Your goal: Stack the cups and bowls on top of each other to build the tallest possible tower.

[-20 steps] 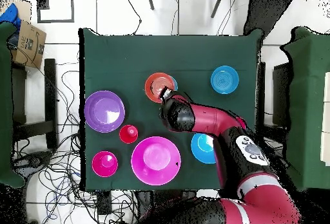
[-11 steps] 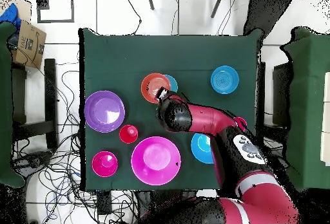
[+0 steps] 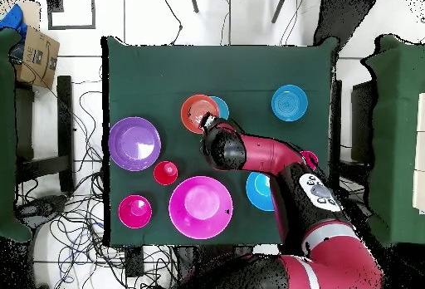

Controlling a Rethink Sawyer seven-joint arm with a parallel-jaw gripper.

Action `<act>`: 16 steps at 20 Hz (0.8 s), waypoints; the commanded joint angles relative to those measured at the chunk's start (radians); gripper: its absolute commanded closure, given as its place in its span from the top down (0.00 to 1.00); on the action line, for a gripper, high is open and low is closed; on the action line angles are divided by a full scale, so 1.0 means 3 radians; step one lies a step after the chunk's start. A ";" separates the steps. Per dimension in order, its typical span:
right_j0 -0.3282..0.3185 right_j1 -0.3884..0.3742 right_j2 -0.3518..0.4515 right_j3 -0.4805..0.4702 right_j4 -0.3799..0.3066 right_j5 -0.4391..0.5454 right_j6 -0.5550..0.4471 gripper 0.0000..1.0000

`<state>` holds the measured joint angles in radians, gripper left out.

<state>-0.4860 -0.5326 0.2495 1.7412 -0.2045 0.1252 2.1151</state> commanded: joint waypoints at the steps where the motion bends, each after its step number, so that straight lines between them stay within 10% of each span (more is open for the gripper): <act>1: 0.0074 0.0014 0.0108 0.0029 -0.0031 0.0375 0.0091 0.00; 16: -0.0048 -0.0033 0.0113 -0.0050 -0.0120 0.0596 -0.0120 0.00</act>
<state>-0.4915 -0.5380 0.2495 1.7420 -0.2045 0.1620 2.1151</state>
